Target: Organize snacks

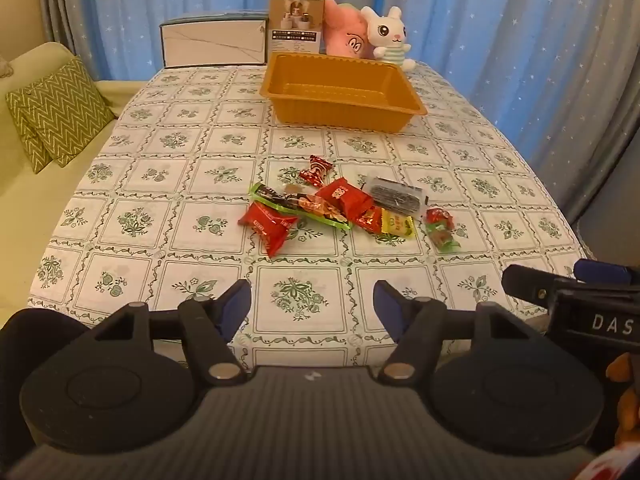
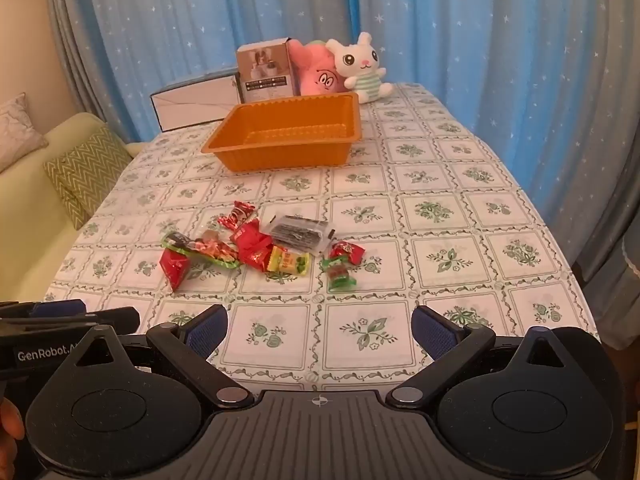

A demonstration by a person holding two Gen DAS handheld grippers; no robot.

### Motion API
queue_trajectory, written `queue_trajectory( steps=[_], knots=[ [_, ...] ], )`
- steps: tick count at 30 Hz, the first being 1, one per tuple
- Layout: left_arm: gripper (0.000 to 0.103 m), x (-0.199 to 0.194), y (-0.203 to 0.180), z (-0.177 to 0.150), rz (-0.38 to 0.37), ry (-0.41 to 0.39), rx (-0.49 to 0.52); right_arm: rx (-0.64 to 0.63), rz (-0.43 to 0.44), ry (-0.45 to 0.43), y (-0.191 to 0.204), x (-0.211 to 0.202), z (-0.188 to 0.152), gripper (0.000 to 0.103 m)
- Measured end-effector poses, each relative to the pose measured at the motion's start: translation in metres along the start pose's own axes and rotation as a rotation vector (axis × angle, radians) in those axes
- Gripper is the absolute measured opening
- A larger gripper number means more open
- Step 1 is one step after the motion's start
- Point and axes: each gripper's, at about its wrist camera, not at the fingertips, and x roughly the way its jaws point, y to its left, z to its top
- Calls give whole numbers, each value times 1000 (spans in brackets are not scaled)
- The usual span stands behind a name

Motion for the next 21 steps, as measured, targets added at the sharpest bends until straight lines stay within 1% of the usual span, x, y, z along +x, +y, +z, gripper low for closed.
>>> queue_trajectory(
  steps=[1,3,4,5,6,9,11,21],
  knots=[
    [64,-1,0,0,-1,-5,-2,-14,-17,14,1,0,0,98],
    [64,-3,0,-1,-5,-14,-2,-14,-20,12,1,0,-1,98],
    [64,-3,10,0,-11,-2,-22,-12,-20,12,0,0,-1,98],
    [64,2,4,1,16,9,-1,-9,-20,12,0,0,-1,98],
    [64,1,2,2,17,10,6,-6,-22,11,0,0,-1,98],
    [63,2,2,2,15,14,13,1,-23,5,0,1,0,98],
    [62,2,2,1,12,14,14,0,-15,-6,-5,-3,-6,98],
    [62,1,0,0,-3,13,22,1,-13,-5,1,1,-1,98]
  ],
)
